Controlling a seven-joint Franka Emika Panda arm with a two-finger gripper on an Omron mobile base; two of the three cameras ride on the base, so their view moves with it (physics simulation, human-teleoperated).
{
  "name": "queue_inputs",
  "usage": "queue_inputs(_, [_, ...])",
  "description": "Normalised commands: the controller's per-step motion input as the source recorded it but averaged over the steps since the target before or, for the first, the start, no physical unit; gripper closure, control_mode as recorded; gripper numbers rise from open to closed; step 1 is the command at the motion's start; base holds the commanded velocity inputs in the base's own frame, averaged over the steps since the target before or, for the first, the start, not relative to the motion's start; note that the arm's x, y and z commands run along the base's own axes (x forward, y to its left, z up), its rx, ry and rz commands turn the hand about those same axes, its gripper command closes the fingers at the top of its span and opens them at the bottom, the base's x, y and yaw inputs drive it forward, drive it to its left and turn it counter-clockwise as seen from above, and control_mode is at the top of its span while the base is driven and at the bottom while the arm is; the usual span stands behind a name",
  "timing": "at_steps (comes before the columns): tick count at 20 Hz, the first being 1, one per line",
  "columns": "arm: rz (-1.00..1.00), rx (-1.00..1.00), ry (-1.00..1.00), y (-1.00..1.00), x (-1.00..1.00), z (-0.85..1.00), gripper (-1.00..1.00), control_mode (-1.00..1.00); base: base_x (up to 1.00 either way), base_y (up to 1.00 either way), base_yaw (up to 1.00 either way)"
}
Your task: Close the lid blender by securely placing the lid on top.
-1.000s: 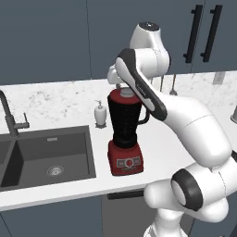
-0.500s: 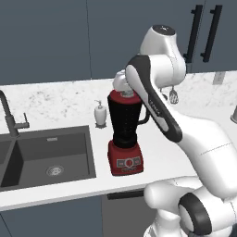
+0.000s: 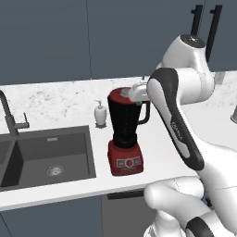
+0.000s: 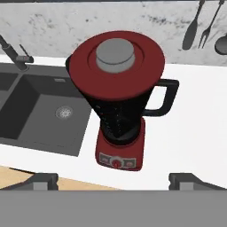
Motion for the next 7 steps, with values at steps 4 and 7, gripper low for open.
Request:
queue_inputs(4, [0.00,0.00,0.00,-0.12,0.00,0.00,-1.00,-1.00,0.00,0.00,0.00])
queue_inputs(7, [0.00,0.00,0.00,-0.05,0.00,0.00,-1.00,-1.00,0.00,0.00,0.00])
